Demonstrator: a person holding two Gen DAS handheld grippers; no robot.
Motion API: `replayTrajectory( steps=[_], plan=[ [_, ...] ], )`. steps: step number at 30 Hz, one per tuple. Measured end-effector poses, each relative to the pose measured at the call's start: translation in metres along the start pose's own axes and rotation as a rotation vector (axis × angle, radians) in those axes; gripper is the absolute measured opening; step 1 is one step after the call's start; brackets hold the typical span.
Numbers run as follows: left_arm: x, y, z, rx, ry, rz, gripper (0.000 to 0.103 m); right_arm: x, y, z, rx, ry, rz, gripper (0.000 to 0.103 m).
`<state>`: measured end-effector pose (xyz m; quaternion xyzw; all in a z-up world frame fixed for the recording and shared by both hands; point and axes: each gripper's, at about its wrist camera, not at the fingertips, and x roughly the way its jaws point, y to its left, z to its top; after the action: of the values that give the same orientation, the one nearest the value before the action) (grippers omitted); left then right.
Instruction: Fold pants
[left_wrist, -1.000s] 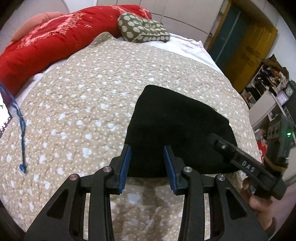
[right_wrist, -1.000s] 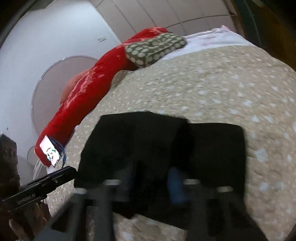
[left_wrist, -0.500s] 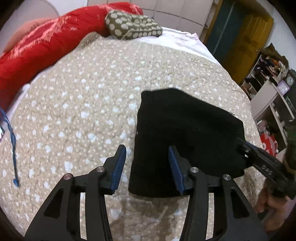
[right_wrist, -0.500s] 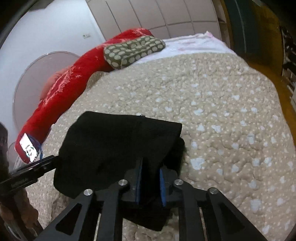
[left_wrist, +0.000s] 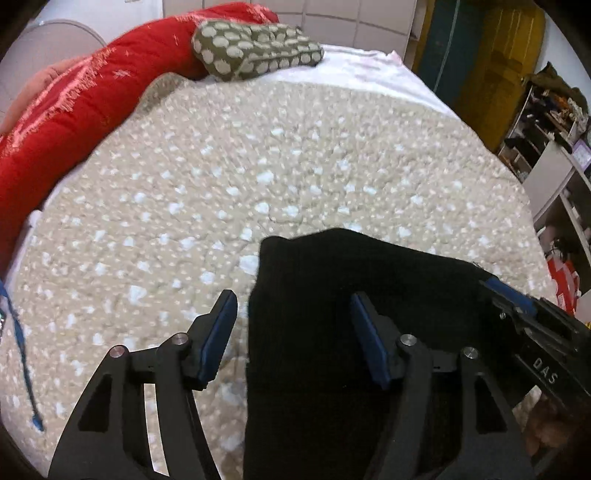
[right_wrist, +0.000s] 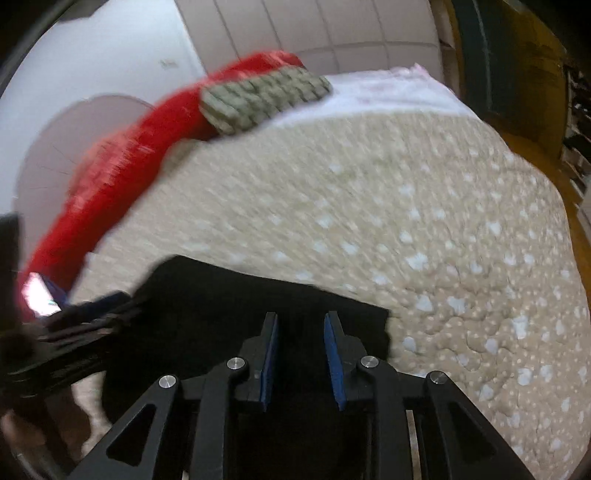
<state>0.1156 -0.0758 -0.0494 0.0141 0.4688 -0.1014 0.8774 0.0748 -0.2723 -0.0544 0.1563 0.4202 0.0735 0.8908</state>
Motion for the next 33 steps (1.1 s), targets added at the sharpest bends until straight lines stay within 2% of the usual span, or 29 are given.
replayTrajectory(
  steps=[2, 7, 10, 12, 14, 17, 22, 29, 33],
  plan=[
    [0.002, 0.003, 0.0, -0.022, -0.006, -0.002, 0.072, 0.005, -0.006, 0.001, 0.011, -0.014, 0.006, 0.024],
    [-0.003, 0.008, -0.004, -0.038, -0.003, -0.011, 0.072, -0.013, -0.001, 0.006, -0.006, -0.001, 0.013, 0.024],
    [-0.008, 0.006, -0.01, -0.027, -0.016, 0.0, 0.072, -0.045, 0.016, -0.009, -0.072, -0.034, 0.045, 0.026],
    [-0.009, 0.005, -0.012, -0.034, -0.019, 0.003, 0.072, -0.056, 0.025, -0.027, -0.109, -0.019, 0.048, 0.026],
    [-0.01, 0.005, -0.014, -0.036, -0.017, -0.003, 0.072, -0.054, 0.027, -0.046, -0.125, 0.02, 0.032, 0.026],
    [-0.013, 0.003, -0.018, -0.039, -0.027, 0.002, 0.072, -0.054, 0.025, -0.068, -0.13, -0.019, 0.007, 0.027],
    [-0.022, 0.003, -0.024, -0.043, -0.034, 0.002, 0.072, -0.063, 0.022, -0.06, -0.097, 0.004, 0.013, 0.027],
    [-0.034, 0.004, -0.031, -0.04, -0.039, 0.003, 0.072, -0.07, 0.021, -0.057, -0.051, -0.01, 0.024, 0.027],
    [-0.037, 0.002, -0.033, -0.034, -0.041, 0.011, 0.072, -0.073, 0.029, -0.056, -0.065, -0.017, 0.026, 0.028]
  ],
)
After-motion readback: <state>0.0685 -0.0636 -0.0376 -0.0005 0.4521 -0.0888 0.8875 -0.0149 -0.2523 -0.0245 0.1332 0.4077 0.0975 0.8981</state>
